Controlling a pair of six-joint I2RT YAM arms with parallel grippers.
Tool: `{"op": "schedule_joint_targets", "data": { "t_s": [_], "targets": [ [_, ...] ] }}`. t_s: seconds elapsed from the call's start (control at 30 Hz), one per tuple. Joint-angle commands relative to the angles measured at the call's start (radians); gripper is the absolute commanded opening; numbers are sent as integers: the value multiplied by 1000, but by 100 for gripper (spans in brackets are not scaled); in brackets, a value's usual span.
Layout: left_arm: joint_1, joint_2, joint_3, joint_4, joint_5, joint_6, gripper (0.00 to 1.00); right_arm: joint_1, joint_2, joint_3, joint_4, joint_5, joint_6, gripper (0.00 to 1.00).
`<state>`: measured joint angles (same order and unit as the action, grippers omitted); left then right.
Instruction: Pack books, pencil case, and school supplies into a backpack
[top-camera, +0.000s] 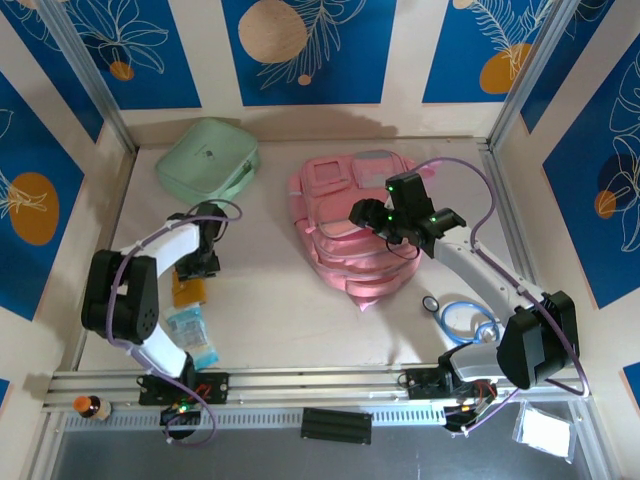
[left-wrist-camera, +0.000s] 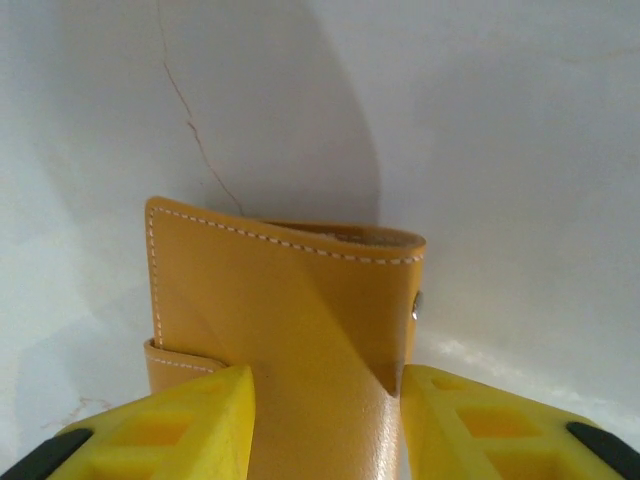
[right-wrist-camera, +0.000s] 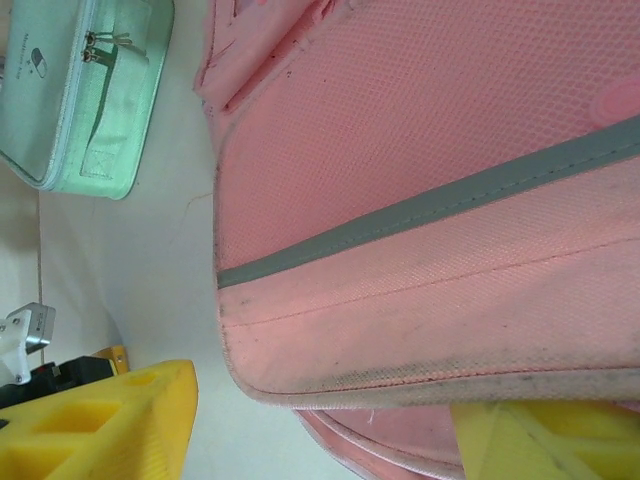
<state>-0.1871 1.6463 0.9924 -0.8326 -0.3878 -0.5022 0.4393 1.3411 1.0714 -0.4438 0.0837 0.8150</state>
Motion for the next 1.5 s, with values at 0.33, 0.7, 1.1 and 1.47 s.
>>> {"op": "schedule_joint_targets", "data": {
  "t_s": [0.33,0.7,1.1,1.47],
  "targets": [
    [6,120,55,-27,4,48,38,13,-20,25,7,19,-1,67],
    [6,-82,105,-35,121,60,2,15,-21,7,38,25,-18,67],
    [-16,-314,145,208,601,-267,2,199,85,60,176,-48,-215,67],
    [-53,-321,26,562,752,-724,4,442,285,168,397,23,-597,67]
  ]
}}
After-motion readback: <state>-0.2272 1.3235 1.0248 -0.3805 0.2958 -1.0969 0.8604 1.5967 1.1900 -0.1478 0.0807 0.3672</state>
